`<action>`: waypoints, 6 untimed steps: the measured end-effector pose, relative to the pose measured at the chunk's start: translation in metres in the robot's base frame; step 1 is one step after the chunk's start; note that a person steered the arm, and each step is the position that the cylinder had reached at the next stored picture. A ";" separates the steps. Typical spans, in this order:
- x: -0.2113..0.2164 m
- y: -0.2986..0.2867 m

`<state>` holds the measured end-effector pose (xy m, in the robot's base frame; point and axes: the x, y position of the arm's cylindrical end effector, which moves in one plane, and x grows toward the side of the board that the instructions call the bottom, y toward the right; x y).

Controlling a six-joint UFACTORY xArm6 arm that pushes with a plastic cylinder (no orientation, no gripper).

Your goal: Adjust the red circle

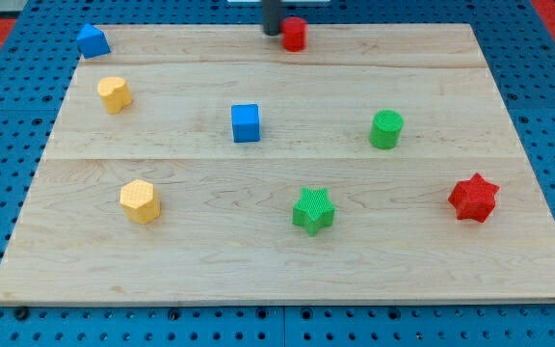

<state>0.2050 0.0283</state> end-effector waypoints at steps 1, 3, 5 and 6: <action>0.032 0.061; 0.069 0.051; 0.059 0.124; 0.060 0.140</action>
